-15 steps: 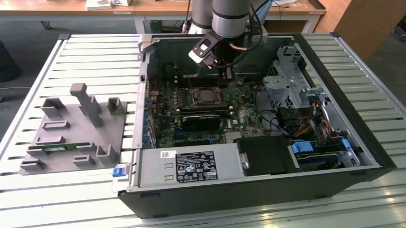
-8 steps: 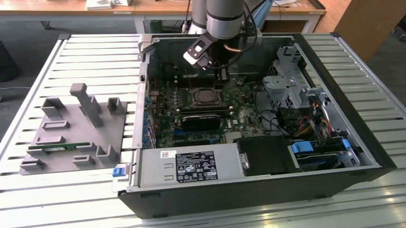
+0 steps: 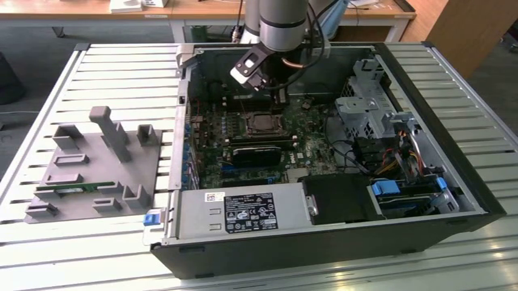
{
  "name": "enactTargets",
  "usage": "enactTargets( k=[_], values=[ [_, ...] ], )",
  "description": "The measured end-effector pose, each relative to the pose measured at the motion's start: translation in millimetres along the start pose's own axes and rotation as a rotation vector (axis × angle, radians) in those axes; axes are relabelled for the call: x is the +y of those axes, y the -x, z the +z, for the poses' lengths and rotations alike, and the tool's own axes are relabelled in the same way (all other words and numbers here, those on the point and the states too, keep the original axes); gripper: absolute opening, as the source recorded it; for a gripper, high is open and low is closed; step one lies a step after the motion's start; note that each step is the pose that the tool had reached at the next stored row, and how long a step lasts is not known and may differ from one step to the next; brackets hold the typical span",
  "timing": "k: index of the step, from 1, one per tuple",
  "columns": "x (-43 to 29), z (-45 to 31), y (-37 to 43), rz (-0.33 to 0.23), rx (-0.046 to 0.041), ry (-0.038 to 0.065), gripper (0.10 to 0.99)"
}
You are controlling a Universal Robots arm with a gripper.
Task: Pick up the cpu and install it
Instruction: 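Close the cpu cover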
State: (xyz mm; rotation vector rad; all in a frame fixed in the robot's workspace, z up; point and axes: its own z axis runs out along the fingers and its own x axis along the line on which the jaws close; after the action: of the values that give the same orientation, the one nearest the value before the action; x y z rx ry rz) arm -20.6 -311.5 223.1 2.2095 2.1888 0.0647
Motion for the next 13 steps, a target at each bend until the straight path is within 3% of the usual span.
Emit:
enactTargets(
  k=[13],
  values=[
    [-10.6, 1.0, 0.1, 0.000, 0.0001, 0.000, 0.106]
  ],
)
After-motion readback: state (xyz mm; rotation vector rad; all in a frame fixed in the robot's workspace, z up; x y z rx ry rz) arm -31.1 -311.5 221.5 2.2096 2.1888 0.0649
